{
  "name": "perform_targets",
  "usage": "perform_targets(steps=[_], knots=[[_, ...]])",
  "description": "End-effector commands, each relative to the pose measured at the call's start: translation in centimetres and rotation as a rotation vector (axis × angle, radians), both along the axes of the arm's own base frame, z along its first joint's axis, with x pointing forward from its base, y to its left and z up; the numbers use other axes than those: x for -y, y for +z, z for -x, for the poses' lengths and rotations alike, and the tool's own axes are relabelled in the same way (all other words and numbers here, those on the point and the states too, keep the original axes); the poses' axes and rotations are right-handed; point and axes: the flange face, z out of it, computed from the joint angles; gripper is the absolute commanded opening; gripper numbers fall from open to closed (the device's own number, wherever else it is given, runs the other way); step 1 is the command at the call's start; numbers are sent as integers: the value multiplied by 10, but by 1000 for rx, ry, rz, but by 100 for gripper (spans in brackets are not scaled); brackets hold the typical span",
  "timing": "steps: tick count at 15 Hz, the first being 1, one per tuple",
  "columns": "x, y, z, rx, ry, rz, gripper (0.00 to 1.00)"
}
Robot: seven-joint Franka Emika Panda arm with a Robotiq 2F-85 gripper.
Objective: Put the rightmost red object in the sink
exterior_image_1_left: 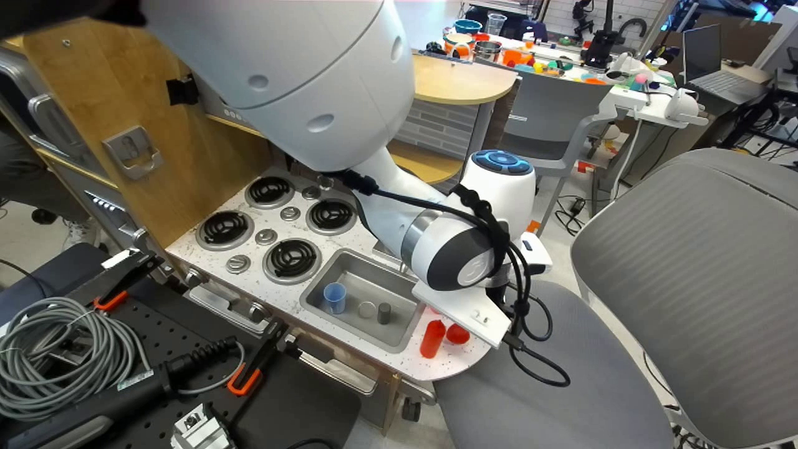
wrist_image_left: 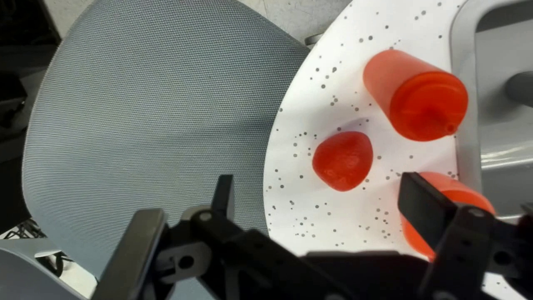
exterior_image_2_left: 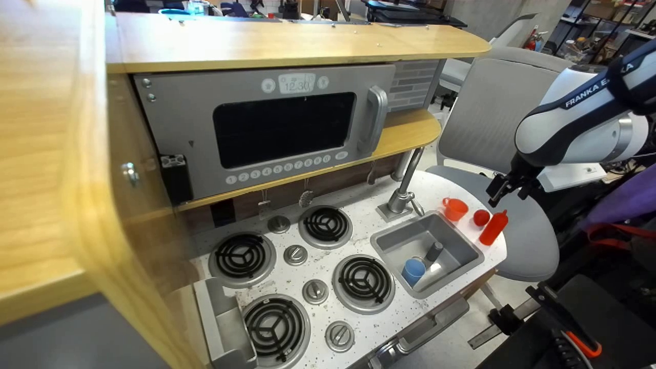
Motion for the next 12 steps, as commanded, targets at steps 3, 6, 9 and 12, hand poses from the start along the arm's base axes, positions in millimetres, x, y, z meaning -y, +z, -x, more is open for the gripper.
perform_targets(steps=[3,6,9,12], knots=[[-6,-21,-10,-58,42,0,100],[-5,-30,-12,-87,65,12,100],[-6,-36,-17,-114,101,16,100],[-9,-48,-18,-159,131,-30,100]])
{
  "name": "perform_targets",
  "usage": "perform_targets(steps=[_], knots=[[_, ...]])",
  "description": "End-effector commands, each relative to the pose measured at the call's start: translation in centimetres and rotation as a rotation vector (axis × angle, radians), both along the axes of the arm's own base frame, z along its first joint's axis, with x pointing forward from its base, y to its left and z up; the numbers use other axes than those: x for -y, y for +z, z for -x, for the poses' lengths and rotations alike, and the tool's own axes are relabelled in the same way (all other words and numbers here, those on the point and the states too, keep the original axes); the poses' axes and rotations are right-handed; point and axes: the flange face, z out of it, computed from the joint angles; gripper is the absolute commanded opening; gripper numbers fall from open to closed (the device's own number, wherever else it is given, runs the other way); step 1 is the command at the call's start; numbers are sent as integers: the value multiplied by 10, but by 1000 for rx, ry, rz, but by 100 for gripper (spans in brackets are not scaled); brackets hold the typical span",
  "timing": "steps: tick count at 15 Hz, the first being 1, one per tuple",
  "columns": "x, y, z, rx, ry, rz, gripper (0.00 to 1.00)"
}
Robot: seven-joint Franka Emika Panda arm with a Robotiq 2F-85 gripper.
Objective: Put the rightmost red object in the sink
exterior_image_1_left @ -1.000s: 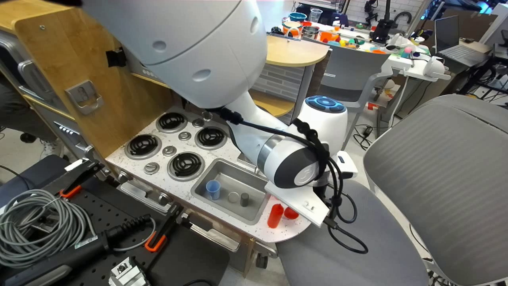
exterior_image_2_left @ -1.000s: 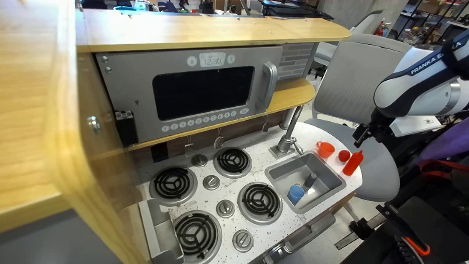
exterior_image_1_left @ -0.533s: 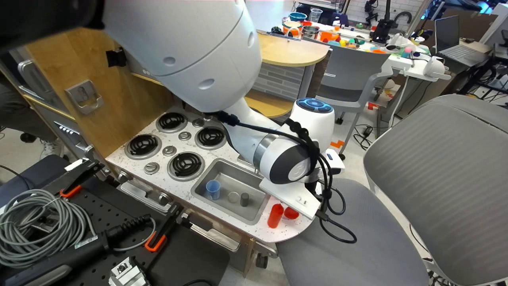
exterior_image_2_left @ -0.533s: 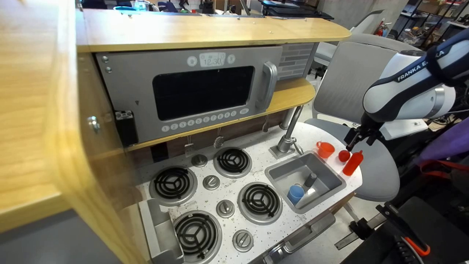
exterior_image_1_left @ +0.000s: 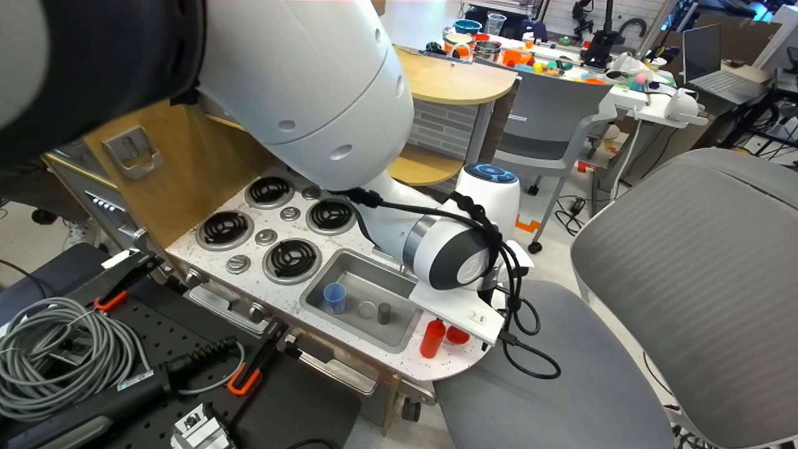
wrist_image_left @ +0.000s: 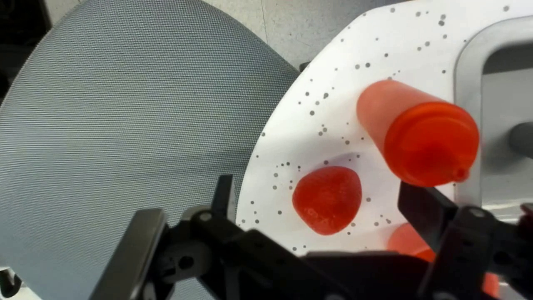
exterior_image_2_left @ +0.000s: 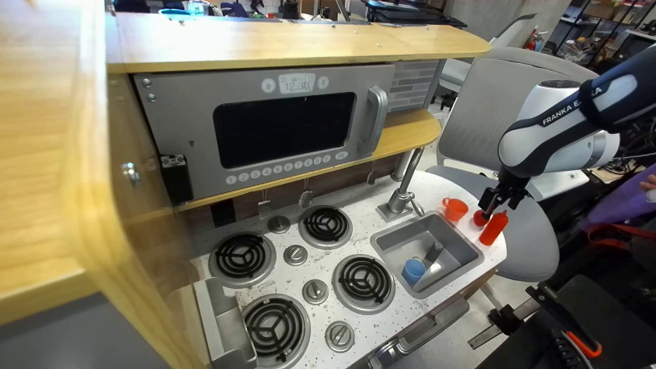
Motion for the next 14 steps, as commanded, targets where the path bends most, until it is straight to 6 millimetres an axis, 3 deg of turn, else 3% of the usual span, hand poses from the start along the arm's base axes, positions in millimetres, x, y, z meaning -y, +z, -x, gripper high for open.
perform_targets(steps=[1,14], knots=[[0,-17,-8,-62,53,-18,100],[-15,-52,-30,-88,175,58,100]])
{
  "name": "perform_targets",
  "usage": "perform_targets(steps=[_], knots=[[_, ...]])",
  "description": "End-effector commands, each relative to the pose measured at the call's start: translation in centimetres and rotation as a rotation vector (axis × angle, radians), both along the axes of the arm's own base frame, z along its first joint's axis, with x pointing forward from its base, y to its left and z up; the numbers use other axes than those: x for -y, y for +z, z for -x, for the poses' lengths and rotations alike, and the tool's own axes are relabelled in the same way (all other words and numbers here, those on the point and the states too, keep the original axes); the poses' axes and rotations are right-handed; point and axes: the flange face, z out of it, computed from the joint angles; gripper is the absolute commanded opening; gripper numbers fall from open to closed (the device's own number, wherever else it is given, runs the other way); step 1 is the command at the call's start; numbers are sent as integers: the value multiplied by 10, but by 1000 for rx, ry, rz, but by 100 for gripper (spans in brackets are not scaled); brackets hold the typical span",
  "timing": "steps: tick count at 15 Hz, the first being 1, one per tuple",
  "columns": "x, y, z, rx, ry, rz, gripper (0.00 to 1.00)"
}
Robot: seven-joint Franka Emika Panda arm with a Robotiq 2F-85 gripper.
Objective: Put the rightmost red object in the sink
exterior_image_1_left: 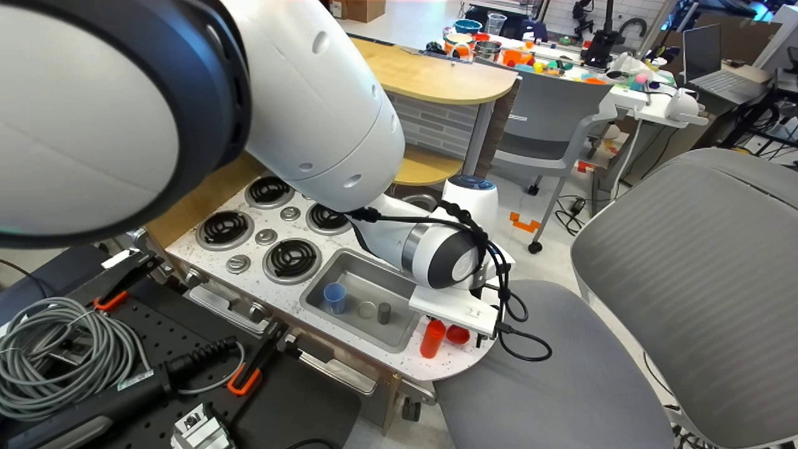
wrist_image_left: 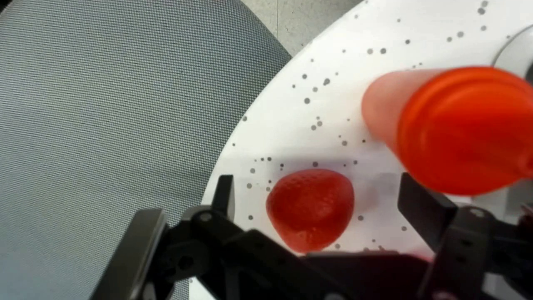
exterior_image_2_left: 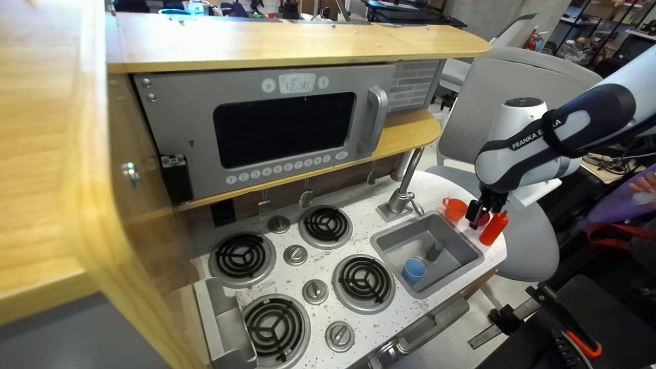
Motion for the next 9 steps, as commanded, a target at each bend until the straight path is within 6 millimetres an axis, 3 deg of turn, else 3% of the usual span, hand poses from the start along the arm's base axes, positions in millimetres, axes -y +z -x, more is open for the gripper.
perform_targets(steps=[1,3,5,9], knots=[[1,-10,-9,-10,36,27,100],[2,-14,-10,-10,35,29,100],[5,-14,-12,-9,39,35,74],[8,-5,-15,8,36,26,42]])
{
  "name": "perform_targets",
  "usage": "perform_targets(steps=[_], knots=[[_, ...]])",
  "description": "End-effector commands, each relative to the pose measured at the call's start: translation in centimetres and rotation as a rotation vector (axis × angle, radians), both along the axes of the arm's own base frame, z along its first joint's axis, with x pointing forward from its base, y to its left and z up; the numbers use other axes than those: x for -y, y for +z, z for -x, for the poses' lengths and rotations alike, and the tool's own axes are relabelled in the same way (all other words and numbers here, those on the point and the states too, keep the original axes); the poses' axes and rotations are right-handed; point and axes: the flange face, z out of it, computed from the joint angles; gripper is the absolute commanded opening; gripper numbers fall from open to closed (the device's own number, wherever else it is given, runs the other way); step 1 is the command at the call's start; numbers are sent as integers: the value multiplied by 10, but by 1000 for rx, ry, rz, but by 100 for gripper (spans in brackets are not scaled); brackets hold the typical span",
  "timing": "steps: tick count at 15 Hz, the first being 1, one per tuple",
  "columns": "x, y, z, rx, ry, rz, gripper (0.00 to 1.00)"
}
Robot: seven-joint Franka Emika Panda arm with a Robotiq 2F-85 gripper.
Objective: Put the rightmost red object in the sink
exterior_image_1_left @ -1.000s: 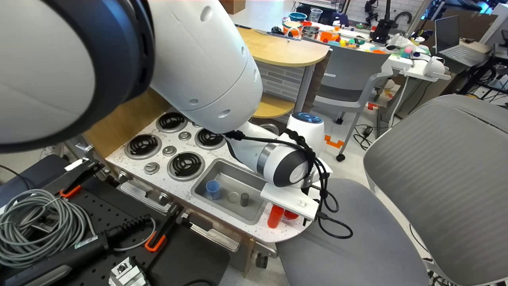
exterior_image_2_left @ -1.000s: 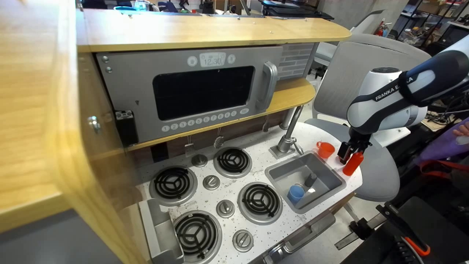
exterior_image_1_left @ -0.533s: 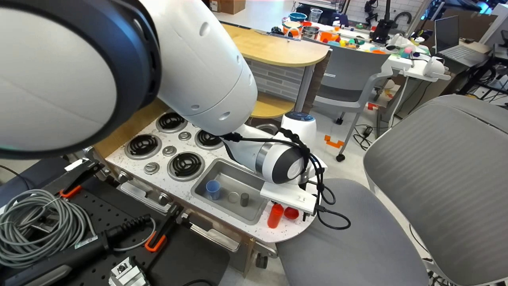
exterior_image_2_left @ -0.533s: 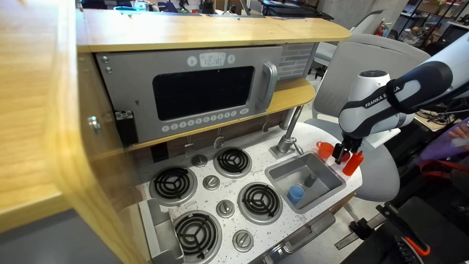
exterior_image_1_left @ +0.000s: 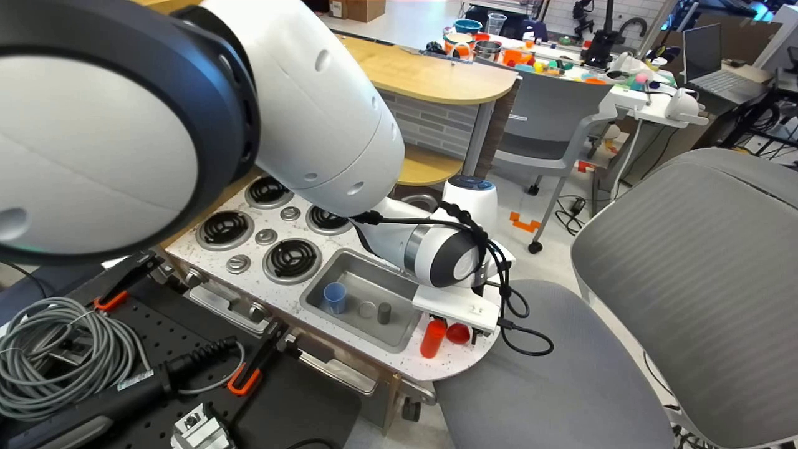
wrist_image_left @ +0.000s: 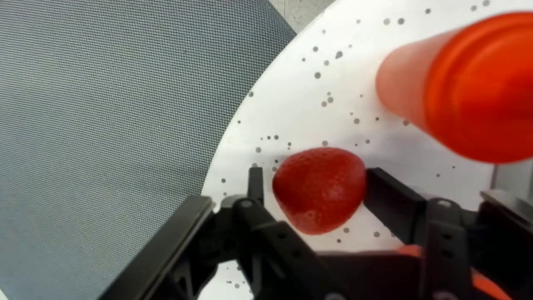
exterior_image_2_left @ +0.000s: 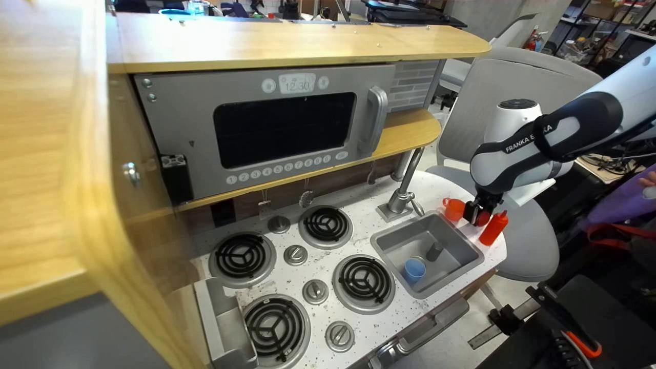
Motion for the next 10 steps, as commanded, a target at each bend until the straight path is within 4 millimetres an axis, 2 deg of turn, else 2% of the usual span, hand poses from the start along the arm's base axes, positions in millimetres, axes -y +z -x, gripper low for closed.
perform_targets(steps=[1,2,5,10], knots=[[7,5,-5,0,16,9,33],[6,13,-5,5,6,-15,29],[-2,44,-2,41,20,-90,27],[-40,115,1,114,86,-113,27]])
